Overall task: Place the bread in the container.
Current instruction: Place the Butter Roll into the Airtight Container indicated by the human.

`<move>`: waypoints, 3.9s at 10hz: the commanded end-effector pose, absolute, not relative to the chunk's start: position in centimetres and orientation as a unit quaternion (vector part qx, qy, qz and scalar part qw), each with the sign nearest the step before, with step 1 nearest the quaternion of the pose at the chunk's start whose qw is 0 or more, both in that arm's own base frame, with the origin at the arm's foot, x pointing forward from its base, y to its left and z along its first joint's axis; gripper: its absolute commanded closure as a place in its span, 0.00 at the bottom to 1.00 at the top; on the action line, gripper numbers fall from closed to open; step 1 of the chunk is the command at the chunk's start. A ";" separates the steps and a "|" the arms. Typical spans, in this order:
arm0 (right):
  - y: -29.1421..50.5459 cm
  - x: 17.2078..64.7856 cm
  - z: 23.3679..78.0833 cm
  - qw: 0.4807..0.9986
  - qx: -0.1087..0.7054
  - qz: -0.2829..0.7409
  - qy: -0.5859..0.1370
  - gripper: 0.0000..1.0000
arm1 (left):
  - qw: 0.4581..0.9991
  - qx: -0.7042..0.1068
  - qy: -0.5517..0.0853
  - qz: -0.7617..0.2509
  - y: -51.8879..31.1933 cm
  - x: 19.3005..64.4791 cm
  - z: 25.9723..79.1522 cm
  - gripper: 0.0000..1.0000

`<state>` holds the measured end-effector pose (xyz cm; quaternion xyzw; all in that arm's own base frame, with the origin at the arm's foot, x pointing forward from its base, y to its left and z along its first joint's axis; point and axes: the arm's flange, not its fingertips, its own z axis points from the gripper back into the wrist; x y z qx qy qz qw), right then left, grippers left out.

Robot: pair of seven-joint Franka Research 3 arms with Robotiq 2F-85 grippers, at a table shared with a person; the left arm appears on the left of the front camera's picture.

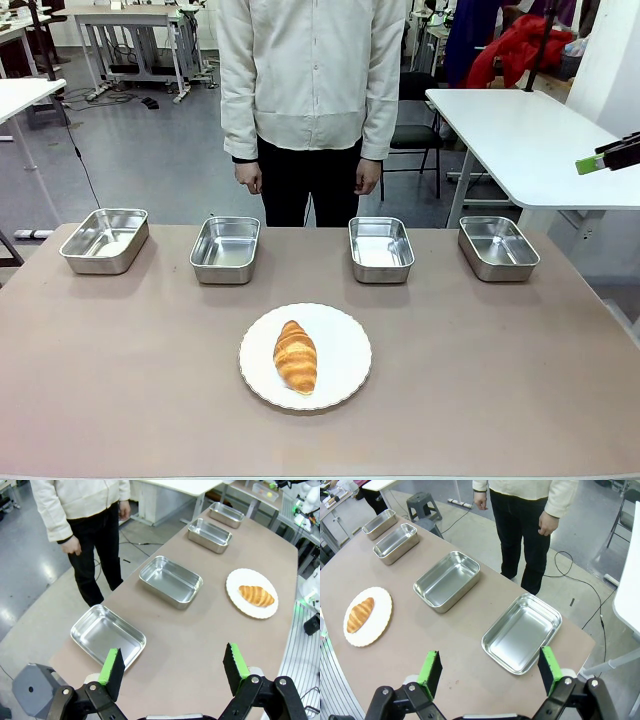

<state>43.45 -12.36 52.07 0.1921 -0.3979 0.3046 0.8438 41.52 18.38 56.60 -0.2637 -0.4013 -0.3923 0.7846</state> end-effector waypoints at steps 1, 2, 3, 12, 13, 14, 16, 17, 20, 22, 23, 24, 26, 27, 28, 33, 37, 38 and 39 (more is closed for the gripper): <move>-12.3 43.5 52.2 0.841 0.196 0.305 -0.402 0.00 | 0.780 -0.265 -0.405 -0.398 18.5 41.3 56.7 0.00; -12.3 43.5 52.2 0.841 0.196 0.305 -0.402 0.00 | 0.780 -0.265 -0.405 -0.398 18.5 41.3 56.7 0.00; -12.3 43.5 52.2 0.841 0.196 0.305 -0.402 0.00 | 0.780 -0.265 -0.405 -0.398 18.5 41.3 56.7 0.00; -12.3 43.5 52.2 0.841 0.196 0.305 -0.402 0.00 | 0.780 -0.265 -0.405 -0.398 18.5 41.3 56.7 0.00; -12.3 43.5 52.2 0.841 0.196 0.305 -0.402 0.00 | 0.780 -0.265 -0.405 -0.398 18.5 41.3 56.7 0.00; -12.3 43.5 52.2 0.841 0.196 0.305 -0.402 0.00 | 0.780 -0.265 -0.405 -0.398 18.5 41.3 56.7 0.00; -12.3 43.5 52.2 0.841 0.196 0.305 -0.402 0.00 | 0.780 -0.265 -0.405 -0.398 18.5 41.3 56.7 0.00; -12.3 43.5 52.2 0.841 0.196 0.305 -0.402 0.00 | 0.780 -0.265 -0.405 -0.398 18.5 41.3 56.7 0.00; -12.3 43.5 52.2 0.841 0.196 0.305 -0.402 0.00 | 0.780 -0.265 -0.405 -0.398 18.5 41.3 56.7 0.00; -12.3 43.5 52.2 0.841 0.196 0.305 -0.402 0.00 | 0.780 -0.265 -0.405 -0.398 18.5 41.3 56.7 0.00; -12.3 43.5 52.2 0.841 0.196 0.305 -0.402 0.00 | 0.780 -0.265 -0.405 -0.398 18.5 41.3 56.7 0.00; -12.3 43.5 52.2 0.841 0.196 0.305 -0.402 0.00 | 0.780 -0.265 -0.405 -0.398 18.5 41.3 56.7 0.00; -12.3 43.5 52.2 0.841 0.196 0.305 -0.402 0.00 | 0.780 -0.265 -0.405 -0.398 18.5 41.3 56.7 0.00; -12.3 43.5 52.2 0.841 0.196 0.305 -0.402 0.00 | 0.780 -0.265 -0.405 -0.398 18.5 41.3 56.7 0.00; -12.3 43.5 52.2 0.841 0.196 0.305 -0.402 0.00 | 0.780 -0.265 -0.405 -0.398 18.5 41.3 56.7 0.00; -12.3 43.5 52.2 0.841 0.196 0.305 -0.402 0.00 | 0.780 -0.265 -0.405 -0.398 18.5 41.3 56.7 0.00; -12.3 43.5 52.2 0.841 0.196 0.305 -0.402 0.00 | 0.780 -0.265 -0.405 -0.398 18.5 41.3 56.7 0.00; -12.3 43.5 52.2 0.841 0.196 0.305 -0.402 0.00 | 0.780 -0.265 -0.405 -0.398 18.5 41.3 56.7 0.00; -12.3 43.5 52.2 0.841 0.196 0.305 -0.402 0.00 | 0.780 -0.265 -0.405 -0.398 18.5 41.3 56.7 0.00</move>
